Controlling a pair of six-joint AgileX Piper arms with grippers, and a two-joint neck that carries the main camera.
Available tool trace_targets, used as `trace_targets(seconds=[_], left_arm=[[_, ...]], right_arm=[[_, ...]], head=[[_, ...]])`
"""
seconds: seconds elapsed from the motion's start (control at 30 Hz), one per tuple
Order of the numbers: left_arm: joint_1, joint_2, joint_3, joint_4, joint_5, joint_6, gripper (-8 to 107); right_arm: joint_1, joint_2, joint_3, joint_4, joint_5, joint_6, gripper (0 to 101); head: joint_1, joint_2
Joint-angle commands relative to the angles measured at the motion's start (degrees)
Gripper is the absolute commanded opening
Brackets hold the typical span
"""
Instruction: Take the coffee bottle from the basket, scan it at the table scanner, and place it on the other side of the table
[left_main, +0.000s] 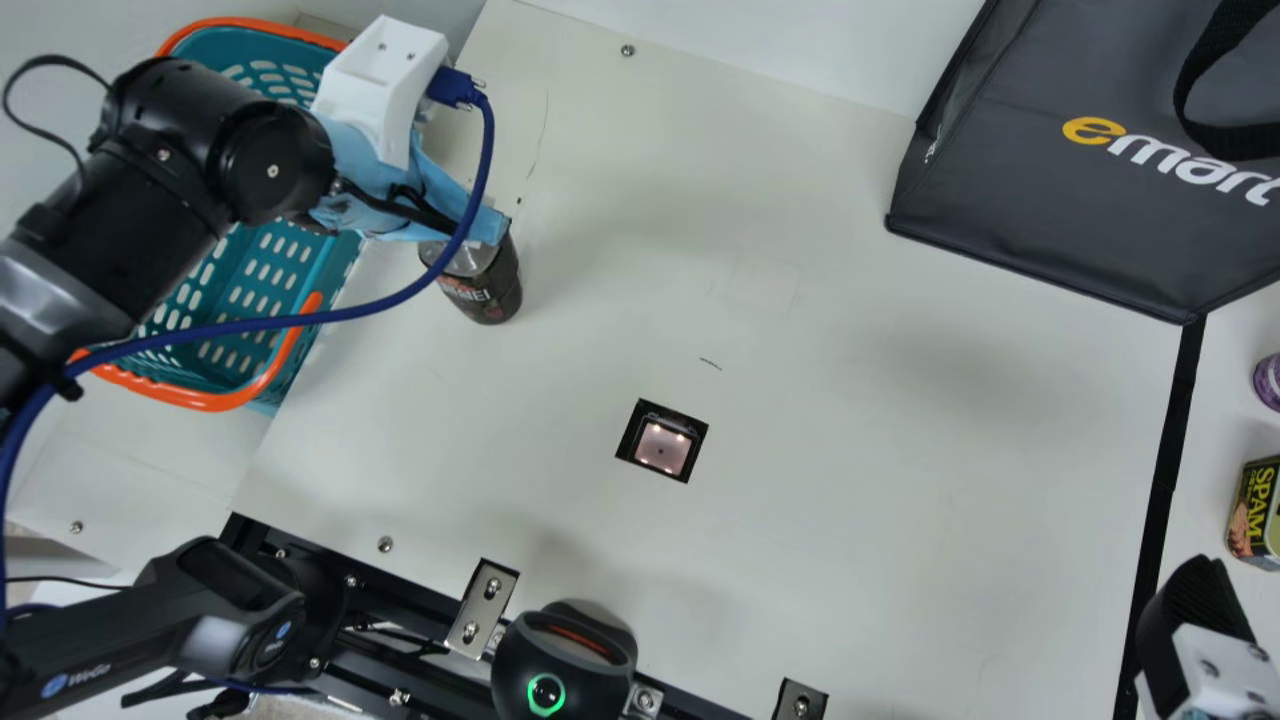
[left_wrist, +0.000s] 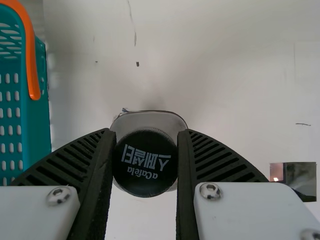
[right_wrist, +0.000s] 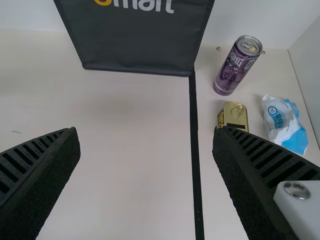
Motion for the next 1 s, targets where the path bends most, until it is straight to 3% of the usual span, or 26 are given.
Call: trace_targets(seconds=[0.0, 0.47, 0.87, 0.97], left_arm=[[0.2, 0.1, 0.2, 0.0, -0.3, 0.3, 2], [1.4, -0.4, 1.4, -0.4, -1.5, 1.8, 49], [1.0, -6.0, 0.4, 0.0, -2.3, 0.0, 89], [0.4, -8.3, 0.3, 0.4, -2.3, -1.4, 90]], right_arm=[[0.0, 0.0, 0.0, 0.0, 0.0, 0.0, 95], [0.0, 0.0, 0.0, 0.0, 0.0, 0.0, 95], [0.0, 0.0, 0.0, 0.0, 0.0, 0.0, 95], [0.0, 0.0, 0.0, 0.0, 0.0, 0.0, 95]], head=[[-1.7, 0.1], [-1.7, 0.1], [-1.7, 0.1], [-1.7, 0.1]])
